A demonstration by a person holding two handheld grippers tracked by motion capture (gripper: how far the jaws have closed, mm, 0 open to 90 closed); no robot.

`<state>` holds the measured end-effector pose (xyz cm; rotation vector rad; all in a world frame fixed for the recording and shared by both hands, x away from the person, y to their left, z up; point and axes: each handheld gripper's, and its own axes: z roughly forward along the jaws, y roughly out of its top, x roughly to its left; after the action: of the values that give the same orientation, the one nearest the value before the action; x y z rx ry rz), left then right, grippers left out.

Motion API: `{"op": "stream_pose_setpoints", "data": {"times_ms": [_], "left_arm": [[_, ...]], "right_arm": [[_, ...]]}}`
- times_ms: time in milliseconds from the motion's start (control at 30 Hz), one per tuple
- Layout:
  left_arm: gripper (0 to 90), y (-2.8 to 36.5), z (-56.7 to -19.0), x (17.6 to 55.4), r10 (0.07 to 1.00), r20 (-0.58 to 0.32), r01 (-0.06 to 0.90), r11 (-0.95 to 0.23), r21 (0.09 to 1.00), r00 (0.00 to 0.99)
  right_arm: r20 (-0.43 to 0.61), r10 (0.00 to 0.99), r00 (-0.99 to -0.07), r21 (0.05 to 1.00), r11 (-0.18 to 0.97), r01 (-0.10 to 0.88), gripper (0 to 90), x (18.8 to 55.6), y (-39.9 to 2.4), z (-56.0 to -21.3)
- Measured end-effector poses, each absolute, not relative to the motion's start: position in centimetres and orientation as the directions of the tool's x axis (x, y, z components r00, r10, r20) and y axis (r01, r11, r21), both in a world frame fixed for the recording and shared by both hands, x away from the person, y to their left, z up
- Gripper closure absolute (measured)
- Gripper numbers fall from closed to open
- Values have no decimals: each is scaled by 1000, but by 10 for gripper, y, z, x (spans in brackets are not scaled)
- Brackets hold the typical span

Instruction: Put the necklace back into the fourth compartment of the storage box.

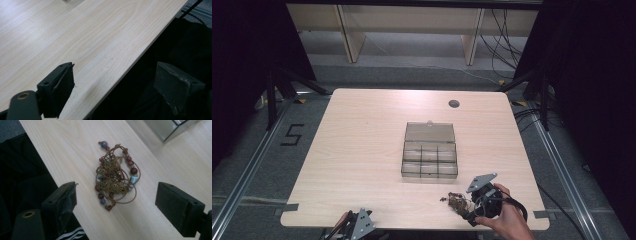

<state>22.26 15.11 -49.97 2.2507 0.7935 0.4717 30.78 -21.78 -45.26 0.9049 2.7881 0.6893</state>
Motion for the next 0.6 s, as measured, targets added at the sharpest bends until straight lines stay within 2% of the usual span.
{"op": "stream_pose_setpoints", "data": {"times_ms": [333,367,600], "left_arm": [[157,151,-501,223,650,111,405,-588,701,752],[157,150,-501,222,659,91,424,-576,699,746],[157,151,-500,223,650,110,403,-586,703,752]], "right_arm": [[16,589,-808,434,724,536,175,311,-208,-451],[7,584,-812,431,731,530,174,313,-206,-452],[6,561,-828,427,747,510,170,319,-200,-453]]}}
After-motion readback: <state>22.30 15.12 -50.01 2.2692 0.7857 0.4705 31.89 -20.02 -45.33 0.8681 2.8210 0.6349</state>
